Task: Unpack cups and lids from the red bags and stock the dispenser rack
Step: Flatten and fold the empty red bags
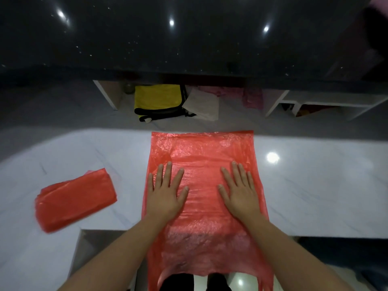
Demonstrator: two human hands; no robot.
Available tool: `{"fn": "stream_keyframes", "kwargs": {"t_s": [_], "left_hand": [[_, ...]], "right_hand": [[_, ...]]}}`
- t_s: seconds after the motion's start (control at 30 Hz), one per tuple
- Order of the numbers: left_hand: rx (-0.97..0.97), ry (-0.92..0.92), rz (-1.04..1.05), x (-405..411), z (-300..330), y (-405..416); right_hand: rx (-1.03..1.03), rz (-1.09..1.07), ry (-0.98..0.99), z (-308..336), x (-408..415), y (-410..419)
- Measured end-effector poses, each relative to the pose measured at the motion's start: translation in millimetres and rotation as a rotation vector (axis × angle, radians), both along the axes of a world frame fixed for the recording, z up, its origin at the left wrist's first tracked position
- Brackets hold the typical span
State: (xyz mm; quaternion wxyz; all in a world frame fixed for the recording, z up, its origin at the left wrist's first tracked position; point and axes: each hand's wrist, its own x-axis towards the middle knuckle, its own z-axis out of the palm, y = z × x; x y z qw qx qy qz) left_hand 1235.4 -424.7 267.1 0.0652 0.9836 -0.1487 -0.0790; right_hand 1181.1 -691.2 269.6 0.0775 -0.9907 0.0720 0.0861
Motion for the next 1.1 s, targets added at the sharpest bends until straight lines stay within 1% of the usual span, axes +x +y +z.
{"fn": "stream_keyframes", "kwargs": {"t_s": [0.13,0.27,0.33,0.4,0.5,0.57,0.67,0.77,0.93,1.1], "left_hand": [[0.012,0.023,-0.007,5.0,1.9,-1.2],[0.030,0.101,-0.026,32.2,7.7,-9.6],[0.035,0.123,-0.034,45.6,15.5,-13.4],[0.030,0.106,-0.052,46.9,25.6,-17.2],[-0.018,0.082,-0.070,24.0,38.7,-25.2],[-0.051,0.120,-0.078,-2.3,39.5,-27.0],[-0.034,0.152,-0.055,-37.3,26.4,-14.2],[-0.010,0.097,-0.026,-52.0,11.6,10.7],[-0.020,0.000,-0.063,-46.1,-3.5,37.0],[-0.027,0.035,-0.069,-39.7,-4.0,58.4]], "right_hand": [[-0.012,-0.001,0.024,0.5,-0.7,-17.1],[0.002,-0.002,0.077,8.4,25.0,-26.0],[-0.002,-0.028,0.090,18.4,37.5,-24.6],[0.011,-0.039,0.068,29.6,40.2,-13.4],[0.080,0.010,0.056,38.2,25.1,24.2],[0.136,0.049,0.083,34.6,4.0,51.7],[0.125,0.055,0.120,18.1,-27.8,69.9],[0.075,0.060,0.091,6.5,-44.8,58.1],[0.029,0.015,0.020,0.6,-61.2,14.4],[0.009,-0.028,0.026,3.8,-78.5,-22.3]]}}
